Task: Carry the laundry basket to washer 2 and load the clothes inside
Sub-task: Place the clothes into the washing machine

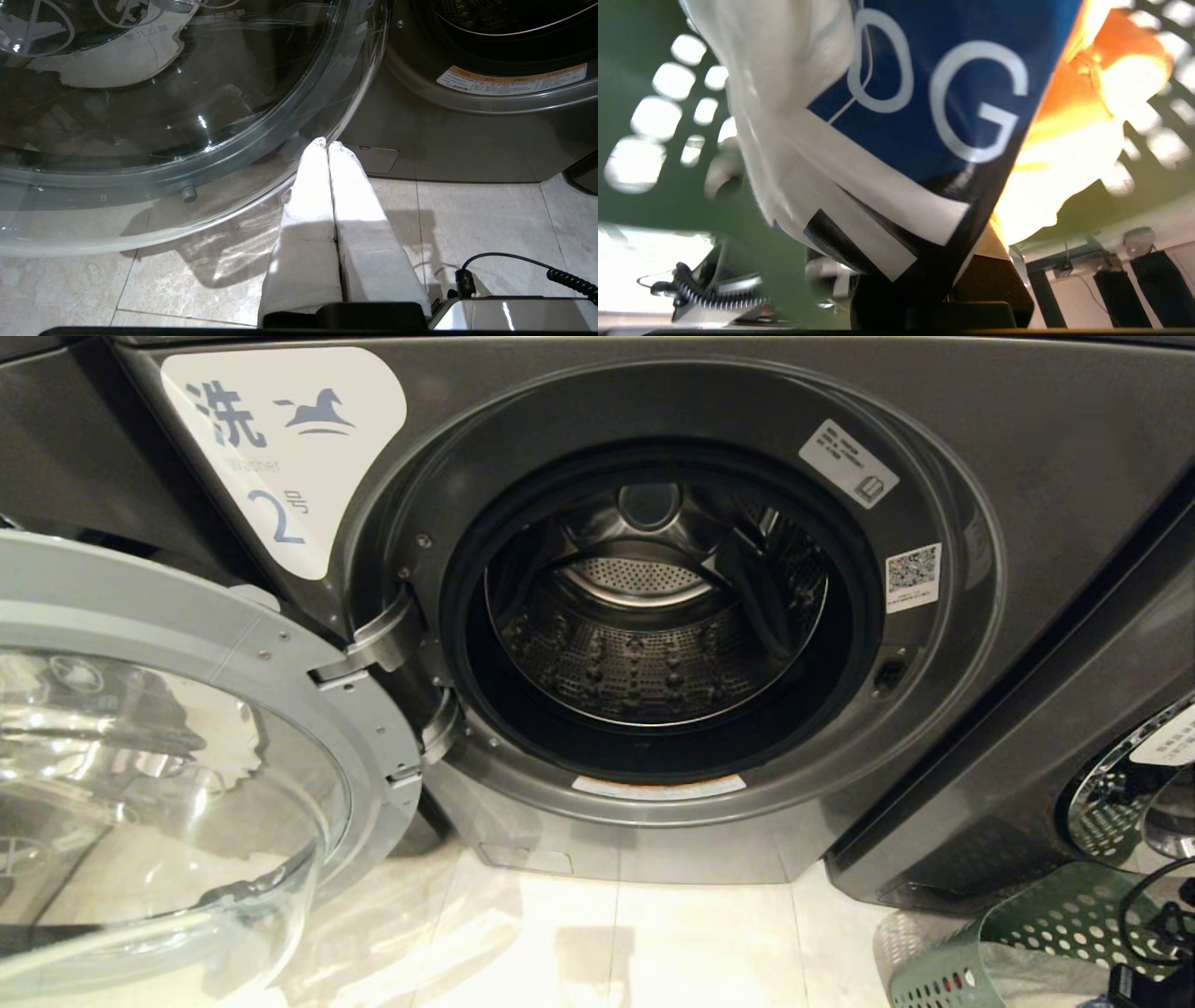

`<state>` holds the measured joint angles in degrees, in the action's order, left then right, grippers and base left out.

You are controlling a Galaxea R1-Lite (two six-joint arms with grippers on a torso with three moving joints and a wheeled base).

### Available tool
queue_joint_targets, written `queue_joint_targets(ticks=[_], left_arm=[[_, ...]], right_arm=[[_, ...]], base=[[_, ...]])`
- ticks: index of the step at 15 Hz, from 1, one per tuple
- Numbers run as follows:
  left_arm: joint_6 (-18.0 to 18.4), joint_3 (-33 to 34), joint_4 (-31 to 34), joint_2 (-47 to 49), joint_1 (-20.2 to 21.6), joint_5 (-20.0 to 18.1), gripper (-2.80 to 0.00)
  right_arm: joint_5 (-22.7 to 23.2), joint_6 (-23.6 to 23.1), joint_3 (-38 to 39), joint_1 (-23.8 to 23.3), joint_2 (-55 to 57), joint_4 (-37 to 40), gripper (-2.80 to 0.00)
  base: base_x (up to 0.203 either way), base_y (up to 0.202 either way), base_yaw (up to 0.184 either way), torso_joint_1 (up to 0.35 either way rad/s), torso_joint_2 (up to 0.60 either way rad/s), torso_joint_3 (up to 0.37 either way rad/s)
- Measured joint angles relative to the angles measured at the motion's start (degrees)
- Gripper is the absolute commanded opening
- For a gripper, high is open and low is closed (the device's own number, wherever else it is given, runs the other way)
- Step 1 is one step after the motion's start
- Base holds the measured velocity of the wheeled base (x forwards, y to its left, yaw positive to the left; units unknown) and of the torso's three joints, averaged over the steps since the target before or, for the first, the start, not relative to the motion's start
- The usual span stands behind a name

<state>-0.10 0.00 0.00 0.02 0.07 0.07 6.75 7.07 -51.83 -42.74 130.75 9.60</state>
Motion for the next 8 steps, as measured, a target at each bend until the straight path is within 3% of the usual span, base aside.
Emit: queue_joint_targets(ticks=[4,8], left_arm=[[0.0,0.0,0.0,0.0,0.02,0.0,-2.8],[0.0,0.0,0.0,0.0,0.02,0.0,-2.8]], right_arm=[[-3.21,-0.18,6.65,-1.95,-16.52,2.17,-2.8],[-4.19,-0.24,4.56,-6.17,-31.36,13.6,-2.8]], base=[[0.0,0.0,0.0,0.0,0.0,0.0],[0.0,0.0,0.0,0.0,0.0,0.0]])
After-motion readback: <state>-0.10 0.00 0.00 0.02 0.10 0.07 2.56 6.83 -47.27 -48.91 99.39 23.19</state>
